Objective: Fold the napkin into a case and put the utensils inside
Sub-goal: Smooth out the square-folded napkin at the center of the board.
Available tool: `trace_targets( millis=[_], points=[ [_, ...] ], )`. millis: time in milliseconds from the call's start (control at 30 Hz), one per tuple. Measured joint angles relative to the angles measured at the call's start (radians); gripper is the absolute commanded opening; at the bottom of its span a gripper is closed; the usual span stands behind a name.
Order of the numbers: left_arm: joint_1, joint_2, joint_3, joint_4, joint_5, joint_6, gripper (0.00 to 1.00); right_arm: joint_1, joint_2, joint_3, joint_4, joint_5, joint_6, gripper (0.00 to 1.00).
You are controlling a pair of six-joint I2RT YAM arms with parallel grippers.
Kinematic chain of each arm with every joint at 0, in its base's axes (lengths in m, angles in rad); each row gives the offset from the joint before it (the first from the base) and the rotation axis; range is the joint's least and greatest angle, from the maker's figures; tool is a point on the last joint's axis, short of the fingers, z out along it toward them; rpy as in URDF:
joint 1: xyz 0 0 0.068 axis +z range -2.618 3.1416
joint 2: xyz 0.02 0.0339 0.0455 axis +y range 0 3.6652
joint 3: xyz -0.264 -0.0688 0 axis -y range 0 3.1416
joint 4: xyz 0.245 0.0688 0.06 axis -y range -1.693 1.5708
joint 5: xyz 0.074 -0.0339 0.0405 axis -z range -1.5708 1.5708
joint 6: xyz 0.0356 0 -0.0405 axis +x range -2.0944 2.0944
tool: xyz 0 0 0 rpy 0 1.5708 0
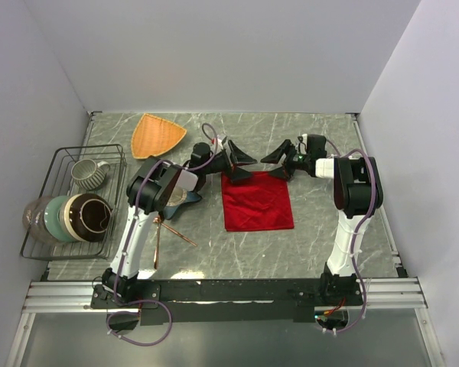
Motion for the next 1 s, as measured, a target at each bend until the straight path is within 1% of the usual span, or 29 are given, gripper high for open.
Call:
trace_targets(
  millis=[500,667,833,967,1000],
  points=[
    [0.059,-0.034,-0.089,0.066,0.028,-0.042,0.99,0.012,0.0,0.032,-0.061,0.028,-0.032,0.79],
    [0.06,-0.048,-0.092,0.046,0.04,-0.013,0.99,0.027,0.001,0.057,-0.09,0.021,-0.084,0.84],
    [0.057,-0.092,-0.026,-0.075,0.053,0.111,0.99,0.047,0.006,0.104,-0.134,0.007,-0.158,0.86],
    [0.058,-0.207,0.042,-0.288,0.036,0.335,0.99,0.052,0.006,0.161,-0.186,-0.044,-0.196,0.87],
    [0.06,-0.249,0.063,-0.369,0.023,0.42,0.99,0.052,0.005,0.185,-0.203,-0.062,-0.208,0.86]
  ],
)
